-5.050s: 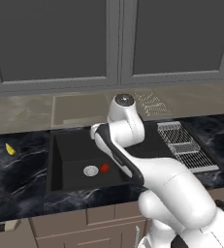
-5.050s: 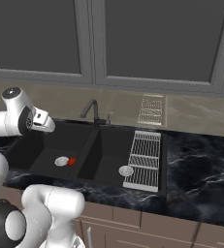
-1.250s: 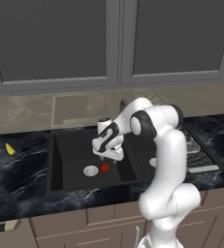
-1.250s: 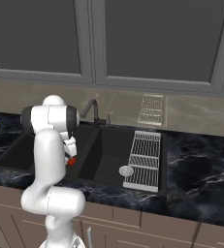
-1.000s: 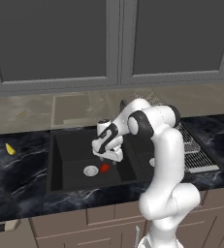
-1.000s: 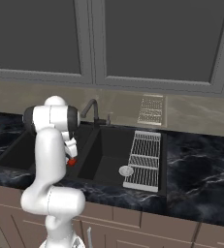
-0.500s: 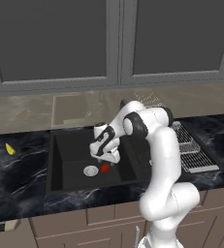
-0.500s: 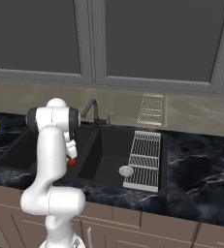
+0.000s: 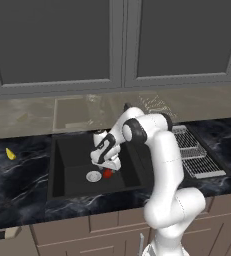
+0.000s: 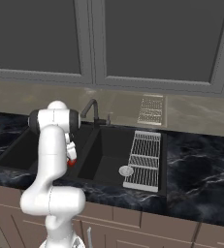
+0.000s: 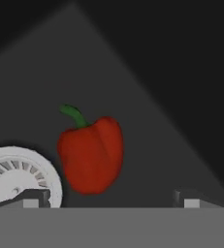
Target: Turn on the sink faucet. Then move the bell pepper from the counter to the sink. Turn off the sink. Move the vegetable from the sink to the pot next to the stove. Finally move the pot to the rear left burner.
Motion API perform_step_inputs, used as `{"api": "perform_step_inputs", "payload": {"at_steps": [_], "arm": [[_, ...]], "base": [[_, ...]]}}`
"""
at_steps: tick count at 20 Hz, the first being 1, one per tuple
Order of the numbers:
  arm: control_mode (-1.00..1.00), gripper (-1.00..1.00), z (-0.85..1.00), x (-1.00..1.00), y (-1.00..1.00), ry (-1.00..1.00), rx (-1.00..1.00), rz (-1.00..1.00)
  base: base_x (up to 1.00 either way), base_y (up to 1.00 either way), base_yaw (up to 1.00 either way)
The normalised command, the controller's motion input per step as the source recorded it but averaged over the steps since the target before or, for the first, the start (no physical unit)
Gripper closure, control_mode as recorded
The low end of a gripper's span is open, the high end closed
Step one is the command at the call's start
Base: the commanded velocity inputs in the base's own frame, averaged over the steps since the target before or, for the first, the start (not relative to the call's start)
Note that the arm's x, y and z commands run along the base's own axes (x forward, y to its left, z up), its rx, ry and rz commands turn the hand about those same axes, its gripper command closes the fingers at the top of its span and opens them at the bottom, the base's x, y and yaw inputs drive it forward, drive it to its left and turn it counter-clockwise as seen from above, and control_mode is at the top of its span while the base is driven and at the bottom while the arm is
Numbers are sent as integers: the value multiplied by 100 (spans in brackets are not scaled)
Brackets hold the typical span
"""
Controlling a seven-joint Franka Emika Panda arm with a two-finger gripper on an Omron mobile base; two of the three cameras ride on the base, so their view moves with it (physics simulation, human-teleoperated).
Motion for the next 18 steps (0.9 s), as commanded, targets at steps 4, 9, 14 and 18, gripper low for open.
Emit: {"api": "perform_step_inputs", "payload": {"at_steps": [4, 9, 14, 18], "arm": [[-100, -100, -21, 7, 0, 0, -2, 0], [-100, -100, -16, 4, 0, 0, -2, -2], [-100, -100, -5, 0, 0, 0, -1, -3], [-100, -100, -3, 0, 0, 0, 0, -4]], "base": [[0, 0, 0], [0, 0, 0], [0, 0, 0], [0, 0, 0]]}}
